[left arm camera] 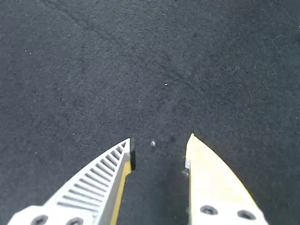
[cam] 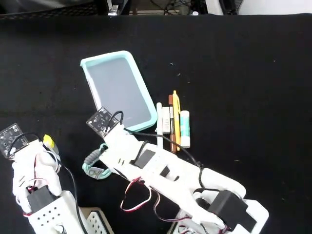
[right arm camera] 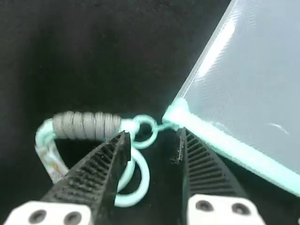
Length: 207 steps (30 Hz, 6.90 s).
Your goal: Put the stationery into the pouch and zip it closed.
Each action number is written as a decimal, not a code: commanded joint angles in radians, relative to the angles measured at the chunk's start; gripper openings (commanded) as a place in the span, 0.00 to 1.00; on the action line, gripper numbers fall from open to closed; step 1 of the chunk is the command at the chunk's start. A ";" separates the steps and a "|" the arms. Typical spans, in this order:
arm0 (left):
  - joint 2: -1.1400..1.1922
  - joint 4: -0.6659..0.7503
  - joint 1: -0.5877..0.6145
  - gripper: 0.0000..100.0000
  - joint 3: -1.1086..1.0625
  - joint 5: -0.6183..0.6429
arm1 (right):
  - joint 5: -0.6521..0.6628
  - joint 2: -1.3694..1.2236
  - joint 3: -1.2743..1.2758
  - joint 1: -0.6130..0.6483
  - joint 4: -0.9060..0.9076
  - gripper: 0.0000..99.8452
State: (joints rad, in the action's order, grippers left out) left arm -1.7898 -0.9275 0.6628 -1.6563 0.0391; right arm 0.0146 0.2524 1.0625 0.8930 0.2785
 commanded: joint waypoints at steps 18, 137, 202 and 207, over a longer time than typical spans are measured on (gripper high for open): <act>-0.005 0.025 0.008 0.20 0.059 0.011 | -0.009 0.045 -0.084 -0.005 0.236 0.18; -0.005 0.023 0.159 0.20 0.105 0.011 | 0.293 0.053 -0.002 0.054 0.078 0.01; -0.005 0.074 0.101 0.20 0.054 0.011 | 0.454 0.183 -0.216 -0.141 0.690 0.34; -0.005 0.074 0.101 0.20 0.054 0.011 | 0.456 -0.051 -0.331 -0.143 0.692 0.34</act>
State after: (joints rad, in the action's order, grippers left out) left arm -1.7898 -0.8738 0.7764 -1.6072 0.0483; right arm 0.4780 0.3046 0.8201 0.7426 0.9858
